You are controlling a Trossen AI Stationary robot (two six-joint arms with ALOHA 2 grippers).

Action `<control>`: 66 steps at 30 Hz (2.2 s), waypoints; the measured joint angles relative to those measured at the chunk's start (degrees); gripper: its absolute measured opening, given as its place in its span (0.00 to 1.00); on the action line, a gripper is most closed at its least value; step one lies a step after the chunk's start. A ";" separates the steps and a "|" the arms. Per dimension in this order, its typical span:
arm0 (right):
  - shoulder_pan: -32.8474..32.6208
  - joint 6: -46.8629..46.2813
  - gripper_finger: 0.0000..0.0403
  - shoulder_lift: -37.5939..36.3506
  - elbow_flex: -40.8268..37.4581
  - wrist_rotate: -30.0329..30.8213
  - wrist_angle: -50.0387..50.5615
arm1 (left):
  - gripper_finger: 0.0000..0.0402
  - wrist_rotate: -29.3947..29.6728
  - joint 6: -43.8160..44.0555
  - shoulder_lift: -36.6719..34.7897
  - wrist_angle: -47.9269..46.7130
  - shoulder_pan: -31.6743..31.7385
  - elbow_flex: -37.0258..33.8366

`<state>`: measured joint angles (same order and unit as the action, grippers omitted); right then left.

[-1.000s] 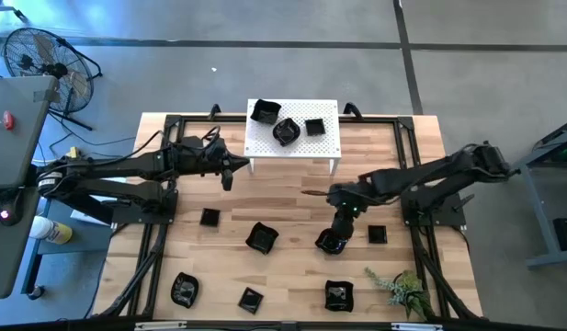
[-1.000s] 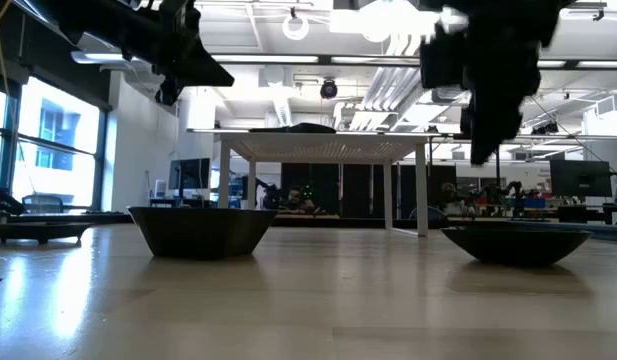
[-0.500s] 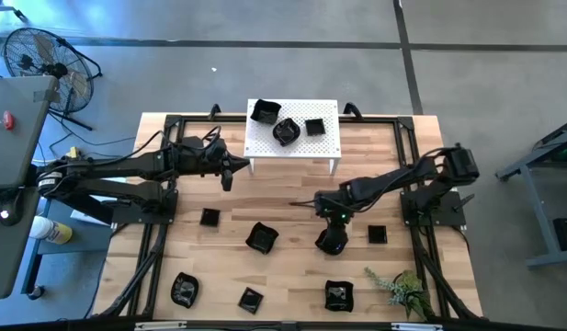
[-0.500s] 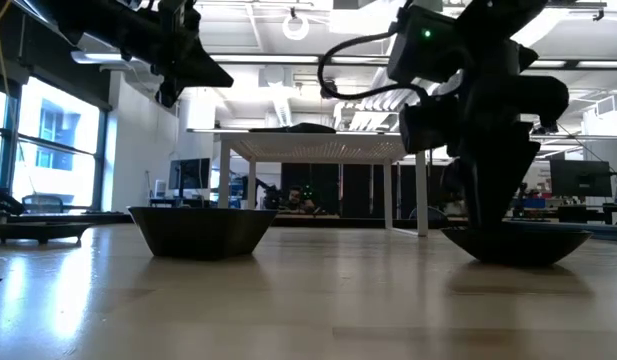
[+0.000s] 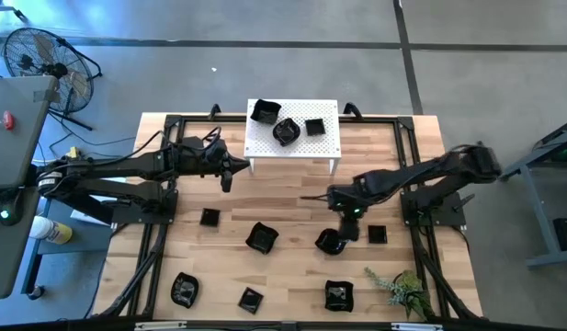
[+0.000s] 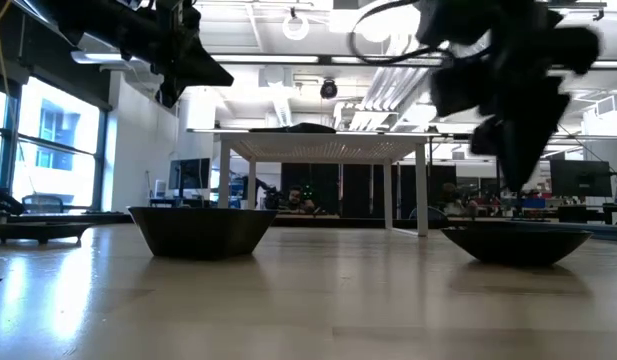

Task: Pick & Place Mini shaped plates
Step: Stack the black square plate on top of the black square plate on the shelf

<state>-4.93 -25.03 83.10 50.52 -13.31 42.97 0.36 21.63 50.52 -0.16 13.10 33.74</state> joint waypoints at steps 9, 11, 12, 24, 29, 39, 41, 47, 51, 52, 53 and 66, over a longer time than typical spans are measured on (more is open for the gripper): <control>1.46 5.82 0.33 -13.73 -7.91 0.83 11.56 | 0.00 0.20 -0.39 0.00 0.00 0.00 0.00; 1.84 5.70 0.33 -14.89 -11.85 -0.32 9.43 | 0.00 0.38 -0.39 0.00 0.00 0.00 0.00; 1.93 5.67 0.33 -15.27 -13.67 -0.45 8.83 | 0.00 0.52 -0.37 0.00 0.00 0.00 0.00; 2.04 4.97 0.33 -14.51 -16.73 -0.16 4.88 | 0.00 0.72 0.94 0.00 0.00 0.00 0.00; 2.00 4.48 0.33 -11.69 -17.79 -0.47 3.99 | 0.00 0.95 0.90 0.00 0.00 0.00 0.00; 2.00 5.46 0.33 -4.64 -17.79 -3.31 2.94 | 0.00 1.27 0.84 0.00 0.00 0.00 0.02; 2.00 5.62 0.33 -3.70 -17.64 -3.70 2.71 | 0.00 1.27 0.74 0.00 0.00 0.00 0.02; 2.04 5.77 0.28 -3.57 -17.66 -3.73 2.41 | 0.00 1.24 0.92 0.00 0.00 -0.01 0.02; 2.00 5.77 0.20 -4.01 -17.79 -3.73 2.18 | 0.00 1.24 0.94 0.00 0.00 -0.01 0.02; 2.00 5.74 0.19 -4.01 -17.79 -3.83 2.08 | 0.00 1.24 0.94 0.00 0.00 0.00 0.02; 2.00 5.74 0.17 -4.01 -17.79 -3.91 2.04 | 0.00 1.22 0.94 0.00 0.00 -0.02 0.02; 2.00 2.98 0.01 -4.08 -17.70 -7.31 2.20 | 0.00 1.18 1.18 0.00 0.00 -0.02 0.02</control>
<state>-2.94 -22.05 79.02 32.82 -20.62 45.17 1.54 22.81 50.52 -0.16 13.08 33.76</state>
